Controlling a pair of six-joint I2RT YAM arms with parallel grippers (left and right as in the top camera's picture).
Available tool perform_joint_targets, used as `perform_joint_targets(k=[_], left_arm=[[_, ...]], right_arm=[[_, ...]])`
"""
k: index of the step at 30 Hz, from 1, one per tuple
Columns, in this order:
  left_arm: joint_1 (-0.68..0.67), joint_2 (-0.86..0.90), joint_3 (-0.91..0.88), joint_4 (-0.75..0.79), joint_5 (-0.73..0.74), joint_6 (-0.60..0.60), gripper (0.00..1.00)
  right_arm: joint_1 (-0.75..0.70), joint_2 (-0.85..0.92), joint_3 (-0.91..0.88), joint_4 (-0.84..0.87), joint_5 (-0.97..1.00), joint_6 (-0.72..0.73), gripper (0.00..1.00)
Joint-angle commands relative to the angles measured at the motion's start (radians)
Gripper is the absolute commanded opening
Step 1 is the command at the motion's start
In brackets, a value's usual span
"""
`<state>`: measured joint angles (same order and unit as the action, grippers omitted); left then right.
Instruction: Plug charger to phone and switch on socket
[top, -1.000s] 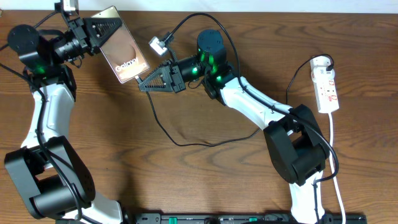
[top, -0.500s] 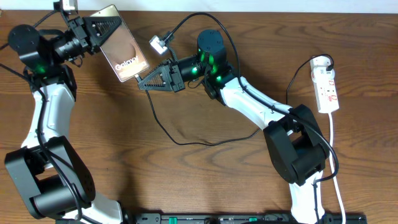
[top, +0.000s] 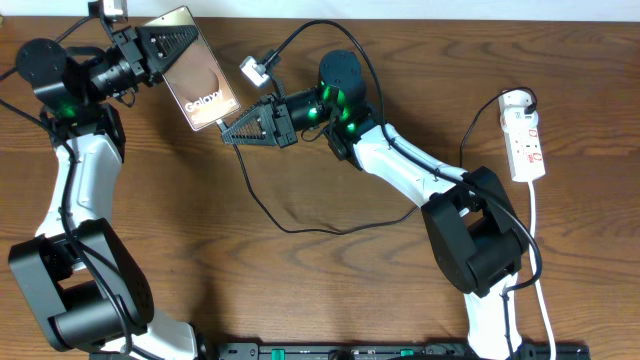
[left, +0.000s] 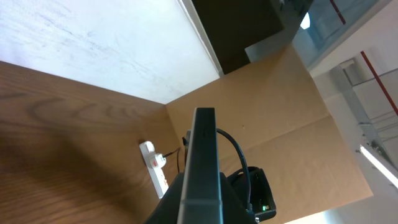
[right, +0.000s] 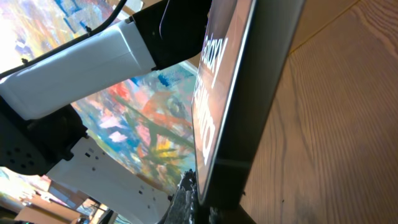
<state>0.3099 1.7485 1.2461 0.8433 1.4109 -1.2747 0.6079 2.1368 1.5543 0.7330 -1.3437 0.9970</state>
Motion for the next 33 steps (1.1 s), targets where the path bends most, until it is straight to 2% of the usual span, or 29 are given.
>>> perform_joint_targets(k=[1,14,33], left_arm=[[-0.022,-0.016,0.018,0.008,0.103,0.037,0.07],[-0.023,-0.016,0.018,0.008,0.036,0.044,0.07],[-0.066,-0.016,0.018,0.008,0.036,0.067,0.07]], right_arm=[[-0.028,-0.005,0.014,0.019,0.178,0.013,0.01],[-0.029,-0.005,0.014,0.015,0.249,0.039,0.01],[-0.033,-0.005,0.014,0.015,0.333,0.046,0.01]])
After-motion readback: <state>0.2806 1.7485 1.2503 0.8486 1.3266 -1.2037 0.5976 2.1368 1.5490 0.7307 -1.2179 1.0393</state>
